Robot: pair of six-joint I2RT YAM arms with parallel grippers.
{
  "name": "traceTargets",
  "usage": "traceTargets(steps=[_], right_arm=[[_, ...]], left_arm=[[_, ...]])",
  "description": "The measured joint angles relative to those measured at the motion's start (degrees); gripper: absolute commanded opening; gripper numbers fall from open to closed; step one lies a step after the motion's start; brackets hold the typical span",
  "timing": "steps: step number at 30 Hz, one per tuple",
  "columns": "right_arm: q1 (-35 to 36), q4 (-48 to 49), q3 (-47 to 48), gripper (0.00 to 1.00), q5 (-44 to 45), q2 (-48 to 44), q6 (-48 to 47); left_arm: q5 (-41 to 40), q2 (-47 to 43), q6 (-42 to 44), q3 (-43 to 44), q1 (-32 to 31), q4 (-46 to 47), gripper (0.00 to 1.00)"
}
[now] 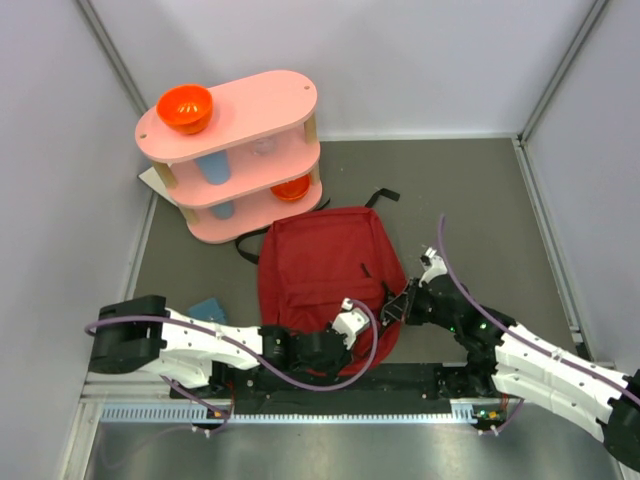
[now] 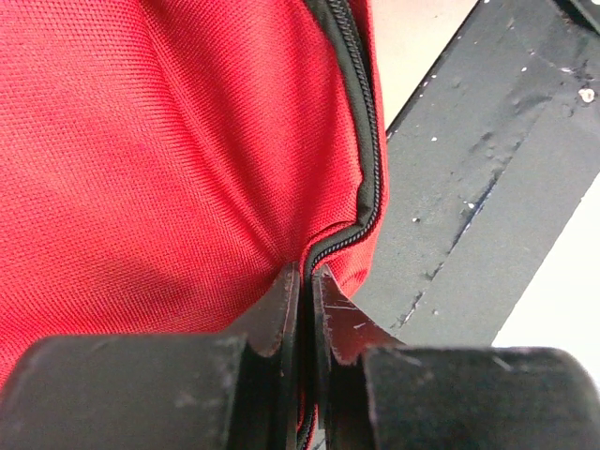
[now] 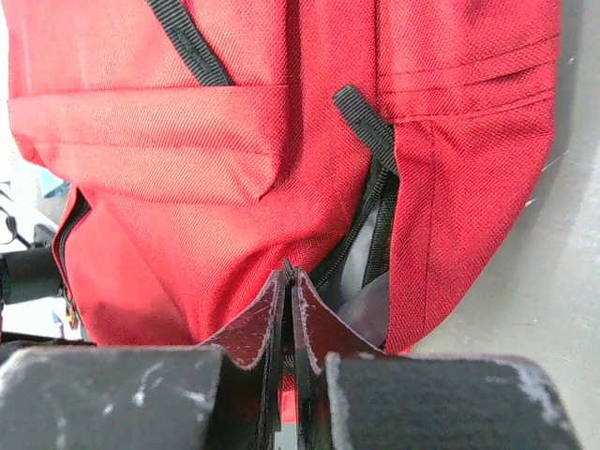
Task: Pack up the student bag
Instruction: Zip the student bag at the center of the board.
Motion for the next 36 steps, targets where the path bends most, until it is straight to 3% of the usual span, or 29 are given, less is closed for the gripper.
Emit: traceTargets(steps=[9,11,12,13,15,18,22,27,31,32,34,35,36], right_arm=[[-1.2,0.3,0.0,0.0,4.6,0.0,0.6],[-1.9,0.4,0.0,0.0,4.8,0.0,0.4],[-2.1,0.7,0.0,0.0,4.8,0.0,0.1],[-2.4,1.2,0.1,0.0,4.6,0.1,-0.3],[-2.8,2.9,0.6,0.0,4.1,0.9,-1.3],[-2.9,5.0,1.3,0.0,3.4,1.7,-1.8],[-2.6,4.3,1.3,0.0,3.6,-0.7,-2.1],[-2.6,1.9,1.3,0.0,4.2,-5.3,-2.1],[-2.6,0.2,1.2,0.0,4.4,-7.4,-2.0],[-2.6,-0.3,1.2,0.0,4.5,-7.9,-2.0],[-2.6,-1.3,1.2,0.0,4.7,-9.0,-2.0],[-2.6,-1.7,1.2,0.0,4.8,-9.6,-2.0],[-2.6,-2.3,1.2,0.0,5.0,-10.3,-2.0]], left_arm=[[-0.2,-3.9,-0.8,-3.1,-0.7,4.0,0.01],[-0.5,-4.8,-0.9,-3.1,-0.7,4.1,0.19],[-0.7,-5.2,-1.0,-3.1,-0.8,4.0,0.42],[-1.2,-5.7,-1.0,-3.1,-0.8,3.8,0.58],[-1.6,-6.6,-0.9,-2.8,-1.2,1.7,0.79],[-2.9,-7.0,-0.1,-0.2,-1.7,-3.5,0.92],[-5.4,-7.2,1.7,5.1,-1.6,-4.7,0.99],[-6.5,-4.7,4.2,10.8,0.4,-1.9,0.98],[-4.6,2.9,5.5,14.6,3.4,1.7,0.91],[-3.9,4.6,5.7,14.7,4.1,2.4,0.79],[-2.8,7.4,5.8,15.1,5.1,2.8,0.64],[-2.2,8.9,5.7,15.4,5.5,2.8,0.45],[-1.7,10.2,5.6,15.8,5.7,2.7,0.31]])
